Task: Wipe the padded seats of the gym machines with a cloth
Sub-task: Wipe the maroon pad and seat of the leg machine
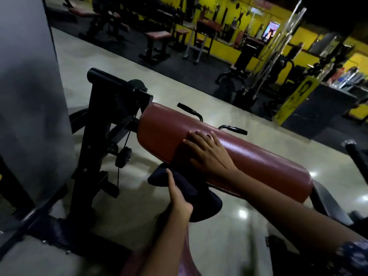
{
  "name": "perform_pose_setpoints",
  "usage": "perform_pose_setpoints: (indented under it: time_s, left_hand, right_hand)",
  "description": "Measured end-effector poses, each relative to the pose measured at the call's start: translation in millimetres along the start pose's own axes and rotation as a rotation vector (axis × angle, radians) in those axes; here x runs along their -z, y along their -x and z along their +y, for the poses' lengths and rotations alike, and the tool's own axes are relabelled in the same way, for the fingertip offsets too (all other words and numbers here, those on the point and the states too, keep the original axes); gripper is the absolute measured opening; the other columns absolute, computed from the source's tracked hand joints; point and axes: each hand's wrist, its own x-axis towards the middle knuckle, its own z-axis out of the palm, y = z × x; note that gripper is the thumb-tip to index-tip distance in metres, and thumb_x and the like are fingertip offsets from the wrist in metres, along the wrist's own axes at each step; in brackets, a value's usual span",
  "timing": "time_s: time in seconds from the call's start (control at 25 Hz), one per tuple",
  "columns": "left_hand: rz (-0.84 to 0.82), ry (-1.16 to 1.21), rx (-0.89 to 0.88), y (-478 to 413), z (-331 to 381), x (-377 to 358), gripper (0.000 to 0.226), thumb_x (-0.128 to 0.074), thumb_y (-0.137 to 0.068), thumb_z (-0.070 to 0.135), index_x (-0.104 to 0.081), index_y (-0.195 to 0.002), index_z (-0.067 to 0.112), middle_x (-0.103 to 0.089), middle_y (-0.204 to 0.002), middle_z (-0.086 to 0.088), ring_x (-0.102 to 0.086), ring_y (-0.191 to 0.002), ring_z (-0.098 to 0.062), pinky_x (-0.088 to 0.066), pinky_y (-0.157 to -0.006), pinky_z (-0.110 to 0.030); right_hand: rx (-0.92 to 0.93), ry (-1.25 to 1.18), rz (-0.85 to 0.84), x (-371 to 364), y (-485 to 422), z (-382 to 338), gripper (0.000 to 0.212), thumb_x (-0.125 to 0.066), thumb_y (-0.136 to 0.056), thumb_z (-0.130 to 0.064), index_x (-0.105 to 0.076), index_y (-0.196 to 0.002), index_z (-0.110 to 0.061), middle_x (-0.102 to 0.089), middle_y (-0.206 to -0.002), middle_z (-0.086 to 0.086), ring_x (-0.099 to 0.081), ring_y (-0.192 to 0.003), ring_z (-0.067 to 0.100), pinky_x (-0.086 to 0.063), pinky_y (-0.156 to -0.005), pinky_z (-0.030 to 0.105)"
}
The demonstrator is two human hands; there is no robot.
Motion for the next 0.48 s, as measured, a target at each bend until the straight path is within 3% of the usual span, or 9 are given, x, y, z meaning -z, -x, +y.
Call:
perform_pose_setpoints:
  time_s: [0.08, 0.2, 0.32, 0.48]
  left_hand:
    - [0.101, -0.063, -0.022, -13, -15, -15, 0.07, -0.04, -0.085, 0.066, -0.04, -0.14, 0.022, -0.047, -0.141, -0.006, -0.045, -0.128, -0.03, -0.033, -0.109, -0.047]
    - [0.047, -0.035, -0.111, -28, -18, -21, 0.07, -0.034, -0.088, 0.064, -0.036, -0.143, 0.022, -0.042, -0.146, -0.005, -0.045, -0.128, -0.028, -0.032, -0.11, -0.045]
    - [-0.058, -0.036, -0.248, -34, 4, -27, 0.066, -0.028, -0.091, 0.061, -0.036, -0.142, 0.02, -0.047, -0.142, -0.002, -0.056, -0.11, -0.022, -0.035, -0.1, -0.04]
    - [0.016, -0.175, -0.355, -61, 77, -20, 0.07, -0.027, -0.088, 0.068, -0.037, -0.139, 0.021, -0.052, -0.132, -0.007, -0.058, -0.098, -0.024, -0.041, -0.091, -0.041]
  right_hand:
    - [0.0, 0.016, -0.074, 0, -12, 24, 0.069, -0.039, -0.081, -0.058, -0.028, -0.143, -0.031, -0.033, -0.149, 0.018, -0.037, -0.134, 0.037, -0.031, -0.106, 0.055]
    - [0.058, 0.06, -0.071, -19, -12, 21, 0.073, -0.038, -0.083, -0.066, -0.02, -0.146, -0.035, -0.027, -0.151, 0.02, -0.033, -0.135, 0.039, -0.032, -0.106, 0.055]
    - [0.061, 0.06, 0.039, -23, -13, 27, 0.073, -0.039, -0.084, -0.065, -0.02, -0.147, -0.034, -0.027, -0.151, 0.021, -0.033, -0.135, 0.039, -0.033, -0.106, 0.054]
    - [0.055, 0.063, 0.055, -25, -12, 26, 0.072, -0.039, -0.084, -0.065, -0.022, -0.146, -0.033, -0.028, -0.15, 0.022, -0.033, -0.135, 0.039, -0.033, -0.106, 0.053]
